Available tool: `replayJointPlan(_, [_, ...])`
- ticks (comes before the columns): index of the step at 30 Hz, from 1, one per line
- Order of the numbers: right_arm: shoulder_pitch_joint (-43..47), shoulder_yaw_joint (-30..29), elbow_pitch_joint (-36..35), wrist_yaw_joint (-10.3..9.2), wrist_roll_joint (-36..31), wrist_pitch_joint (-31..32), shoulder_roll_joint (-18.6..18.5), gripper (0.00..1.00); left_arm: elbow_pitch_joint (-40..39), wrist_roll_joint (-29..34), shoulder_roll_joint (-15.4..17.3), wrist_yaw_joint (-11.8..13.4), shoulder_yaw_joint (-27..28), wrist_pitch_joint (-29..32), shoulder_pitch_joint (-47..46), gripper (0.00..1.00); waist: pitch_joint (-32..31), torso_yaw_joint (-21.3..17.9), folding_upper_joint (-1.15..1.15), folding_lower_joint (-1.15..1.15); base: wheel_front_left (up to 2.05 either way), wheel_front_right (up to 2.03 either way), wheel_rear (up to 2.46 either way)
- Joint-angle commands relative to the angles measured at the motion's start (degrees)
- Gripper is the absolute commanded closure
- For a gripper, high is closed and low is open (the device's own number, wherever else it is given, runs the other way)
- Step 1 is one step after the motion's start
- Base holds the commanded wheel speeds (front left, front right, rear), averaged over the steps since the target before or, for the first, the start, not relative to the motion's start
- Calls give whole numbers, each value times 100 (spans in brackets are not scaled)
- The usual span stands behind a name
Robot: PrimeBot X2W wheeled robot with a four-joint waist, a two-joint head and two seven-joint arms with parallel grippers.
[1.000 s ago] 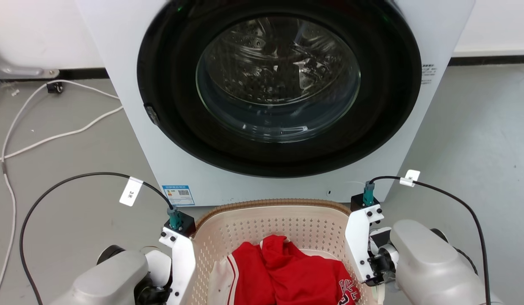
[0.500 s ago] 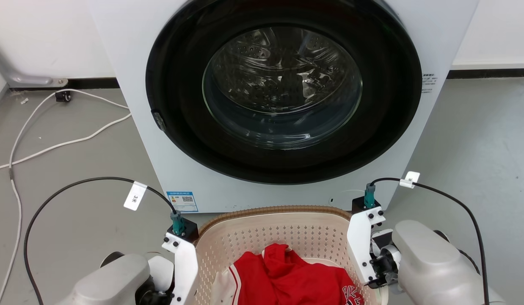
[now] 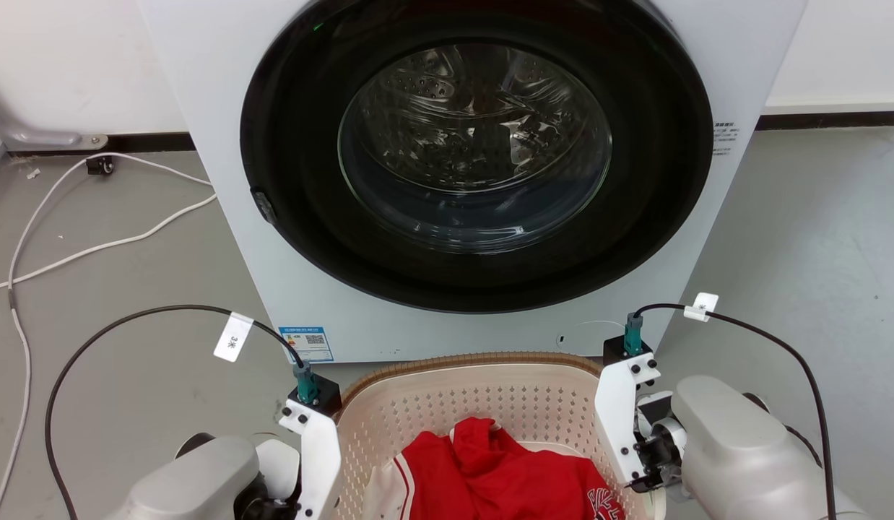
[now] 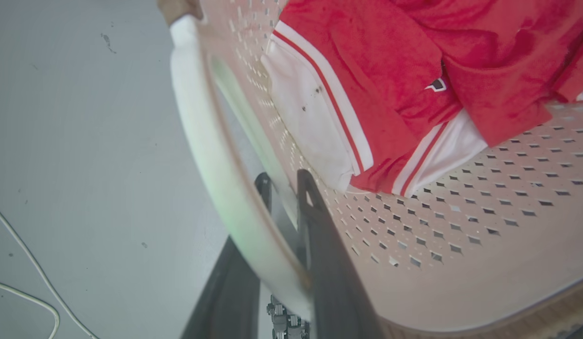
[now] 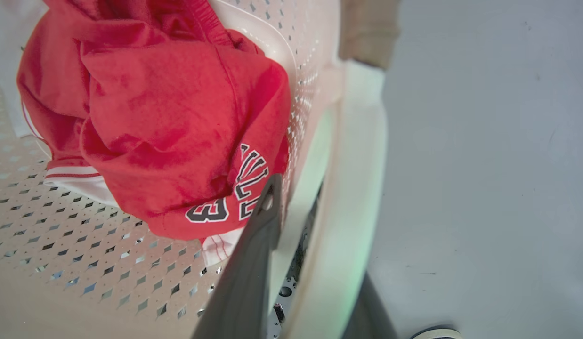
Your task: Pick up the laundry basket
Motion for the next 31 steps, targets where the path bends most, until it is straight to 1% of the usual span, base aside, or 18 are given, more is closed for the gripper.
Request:
replayJointPlan(1, [-128,29,-45,28,4,-64,21,100,-31,50,-61,-78,-60,41,123,100,-4,-2,0,0,0,0,0])
replayJointPlan(31, [-206,302,137,28,331,-147,90,100,27,59,-29,-77,-59,49,93,100,-21,-35,0,0,0,0,0])
